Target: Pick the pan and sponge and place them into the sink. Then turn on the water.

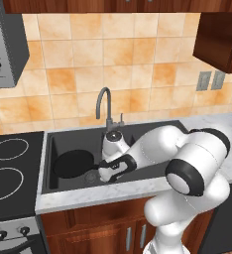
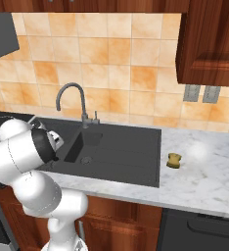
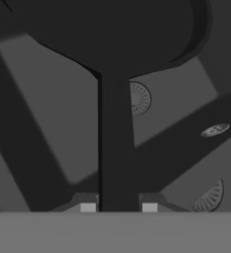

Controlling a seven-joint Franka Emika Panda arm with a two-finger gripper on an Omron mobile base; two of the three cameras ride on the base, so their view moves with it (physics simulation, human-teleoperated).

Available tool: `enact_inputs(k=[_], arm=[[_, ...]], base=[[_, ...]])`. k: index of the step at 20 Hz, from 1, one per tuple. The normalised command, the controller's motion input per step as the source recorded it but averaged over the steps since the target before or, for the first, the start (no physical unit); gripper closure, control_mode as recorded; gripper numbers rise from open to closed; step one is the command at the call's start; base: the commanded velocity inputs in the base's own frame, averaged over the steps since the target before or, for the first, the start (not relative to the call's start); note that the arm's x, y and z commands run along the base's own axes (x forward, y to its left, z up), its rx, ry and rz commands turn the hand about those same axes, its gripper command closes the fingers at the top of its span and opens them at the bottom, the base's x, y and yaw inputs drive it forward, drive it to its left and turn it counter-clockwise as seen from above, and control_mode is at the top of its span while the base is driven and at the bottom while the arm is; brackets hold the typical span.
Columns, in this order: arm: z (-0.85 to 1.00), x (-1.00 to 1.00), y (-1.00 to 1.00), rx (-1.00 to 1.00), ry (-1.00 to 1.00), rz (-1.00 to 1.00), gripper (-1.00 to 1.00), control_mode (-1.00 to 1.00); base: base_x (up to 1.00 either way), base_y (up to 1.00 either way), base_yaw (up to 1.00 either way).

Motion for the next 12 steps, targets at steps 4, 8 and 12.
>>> enact_inputs(k=[4,8,12], arm=[[0.00,0.00,0.22,0.00,0.00,-0.02,1.00,-1.00],[0.00,0.02,0.12,0.00,0.00,-0.02,1.00,-1.00],[-0.07,0.06,0.10,0.00,0.00,-0.01,1.00,-1.00]], base=[[0.00,0.00,0.00],[0.00,0.00,0.00],[0.00,0.00,0.00]])
